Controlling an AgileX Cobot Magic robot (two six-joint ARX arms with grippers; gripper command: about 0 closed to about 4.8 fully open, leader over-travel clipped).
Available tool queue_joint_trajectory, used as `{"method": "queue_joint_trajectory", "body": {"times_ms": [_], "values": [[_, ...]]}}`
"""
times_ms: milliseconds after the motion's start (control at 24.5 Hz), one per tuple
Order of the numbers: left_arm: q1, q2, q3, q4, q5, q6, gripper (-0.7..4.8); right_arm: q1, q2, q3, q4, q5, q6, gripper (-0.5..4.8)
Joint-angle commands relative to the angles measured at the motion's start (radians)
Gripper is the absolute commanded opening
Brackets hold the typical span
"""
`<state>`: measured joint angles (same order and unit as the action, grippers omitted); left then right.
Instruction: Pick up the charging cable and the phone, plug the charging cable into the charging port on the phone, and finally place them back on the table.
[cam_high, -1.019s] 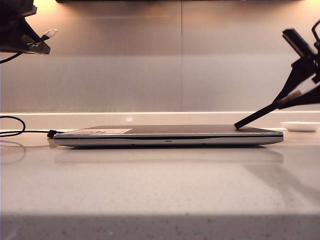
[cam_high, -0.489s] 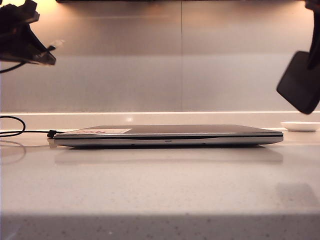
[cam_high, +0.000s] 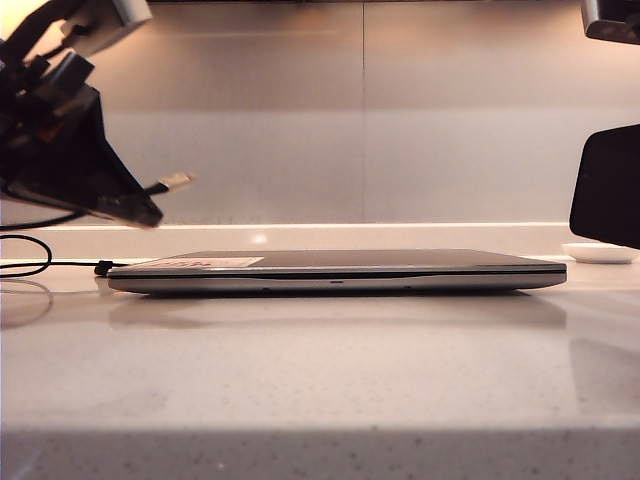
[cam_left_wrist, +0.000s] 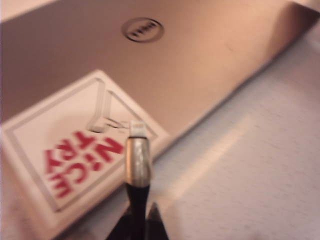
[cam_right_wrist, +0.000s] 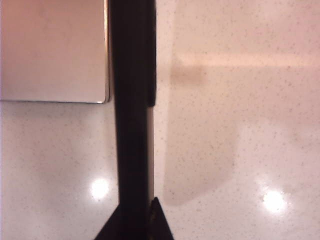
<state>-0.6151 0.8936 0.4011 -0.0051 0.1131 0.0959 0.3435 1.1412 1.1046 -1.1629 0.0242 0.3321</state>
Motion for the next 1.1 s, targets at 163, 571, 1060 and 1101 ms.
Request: {"method": "queue_joint_trajectory", "body": {"times_ms": [163,571,1060,1101], "values": [[-0.046,0.037,0.002,0.003,0.004,0.000,-0.06,0.002,0.077,0.007,-0.070,0.002,-0.024,-0.08],[-0.058,0.041,0.003,0.006,0.004,-0.001,-0.06,0.002,0.177,0.007,-0.065,0.000,-0.034,0.90],[-0.058,0.041,0.003,0.016,0.004,-0.074,-0.06,0.002,0.272,0.007,-0.138,-0.001,-0.108,-0.07],[-0.059,0.041,0.003,0.024,0.003,-0.131,-0.06,0.002,0.266,0.034,-0.157,-0.005,-0.133,-0.07]]}}
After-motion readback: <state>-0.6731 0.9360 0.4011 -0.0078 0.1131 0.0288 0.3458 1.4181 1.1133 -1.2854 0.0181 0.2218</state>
